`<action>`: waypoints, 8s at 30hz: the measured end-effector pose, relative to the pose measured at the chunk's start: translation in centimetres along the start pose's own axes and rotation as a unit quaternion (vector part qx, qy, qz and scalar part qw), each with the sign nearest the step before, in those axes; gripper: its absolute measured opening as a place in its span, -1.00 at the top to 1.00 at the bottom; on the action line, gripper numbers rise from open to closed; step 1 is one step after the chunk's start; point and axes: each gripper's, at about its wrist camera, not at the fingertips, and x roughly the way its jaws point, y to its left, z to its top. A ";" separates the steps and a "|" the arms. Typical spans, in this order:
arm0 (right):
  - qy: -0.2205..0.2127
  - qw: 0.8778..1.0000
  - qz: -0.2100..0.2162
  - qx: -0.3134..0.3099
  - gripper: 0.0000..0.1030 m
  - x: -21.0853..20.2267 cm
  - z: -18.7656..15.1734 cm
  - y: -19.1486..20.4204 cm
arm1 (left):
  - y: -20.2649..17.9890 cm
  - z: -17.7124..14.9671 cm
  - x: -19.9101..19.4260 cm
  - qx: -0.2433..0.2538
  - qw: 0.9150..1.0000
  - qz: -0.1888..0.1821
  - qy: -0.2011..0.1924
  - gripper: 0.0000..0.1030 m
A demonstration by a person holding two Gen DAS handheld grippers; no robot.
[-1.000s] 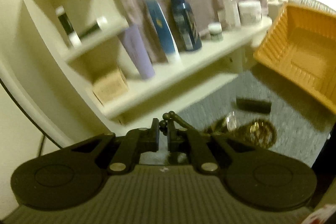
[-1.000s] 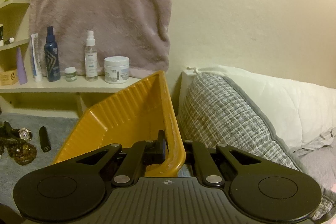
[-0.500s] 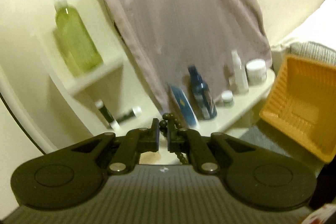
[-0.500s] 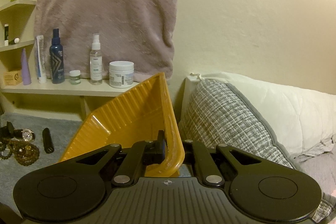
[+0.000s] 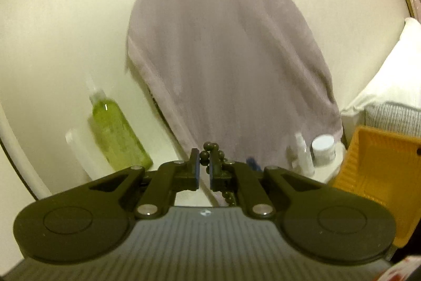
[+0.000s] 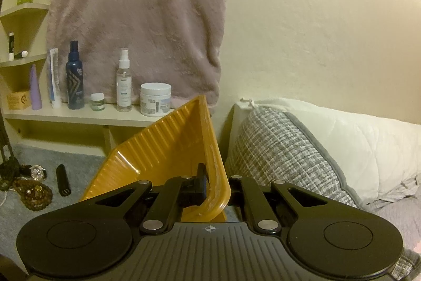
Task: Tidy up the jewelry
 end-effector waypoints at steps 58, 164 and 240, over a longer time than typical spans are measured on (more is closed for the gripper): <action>0.018 1.000 0.006 0.016 0.89 0.4 -0.5 -0.7 | -25.2 -2.2 11.3 0.295 0.883 -0.359 0.068 0.88; 0.033 0.999 -0.007 0.011 0.90 0.8 -1.1 -1.1 | -9.2 -22.1 8.4 -0.208 0.960 -0.058 0.180 0.79; 0.038 0.999 -0.006 0.024 0.90 1.0 -1.2 -1.4 | -15.5 -22.5 6.9 -0.219 0.953 -0.106 0.181 0.48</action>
